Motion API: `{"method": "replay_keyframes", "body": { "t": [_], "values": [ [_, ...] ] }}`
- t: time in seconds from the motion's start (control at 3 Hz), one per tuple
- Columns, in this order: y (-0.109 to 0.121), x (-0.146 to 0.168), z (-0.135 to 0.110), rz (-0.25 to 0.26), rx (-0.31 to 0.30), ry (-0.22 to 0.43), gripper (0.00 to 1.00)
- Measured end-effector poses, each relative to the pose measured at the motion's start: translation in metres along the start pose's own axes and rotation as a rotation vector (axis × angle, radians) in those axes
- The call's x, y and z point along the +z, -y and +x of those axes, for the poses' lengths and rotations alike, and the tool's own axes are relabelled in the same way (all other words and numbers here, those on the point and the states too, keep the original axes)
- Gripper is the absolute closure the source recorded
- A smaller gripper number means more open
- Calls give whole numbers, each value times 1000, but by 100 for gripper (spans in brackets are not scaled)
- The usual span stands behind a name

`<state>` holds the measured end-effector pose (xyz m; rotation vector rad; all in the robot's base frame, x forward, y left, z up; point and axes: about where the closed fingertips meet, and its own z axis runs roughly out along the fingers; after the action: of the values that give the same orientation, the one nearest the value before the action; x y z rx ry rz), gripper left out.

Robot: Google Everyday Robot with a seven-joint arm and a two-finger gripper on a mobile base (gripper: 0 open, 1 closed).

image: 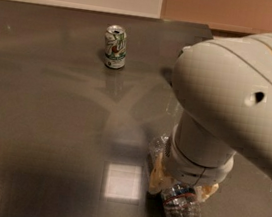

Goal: Place water bottle upright

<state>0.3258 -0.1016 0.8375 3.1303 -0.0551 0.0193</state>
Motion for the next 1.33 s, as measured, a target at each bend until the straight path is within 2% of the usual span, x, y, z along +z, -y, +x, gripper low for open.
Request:
{"method": "replay_keyframes", "body": {
  "t": [0.33,0.67,1.0,1.33],
  "values": [
    [7,-4,4,4,12,25,64],
    [22,-20,15,37,102,73,87],
    [40,-44,35,78,249,118,100],
    [55,-65,52,126,403,173,100]
  ]
}}
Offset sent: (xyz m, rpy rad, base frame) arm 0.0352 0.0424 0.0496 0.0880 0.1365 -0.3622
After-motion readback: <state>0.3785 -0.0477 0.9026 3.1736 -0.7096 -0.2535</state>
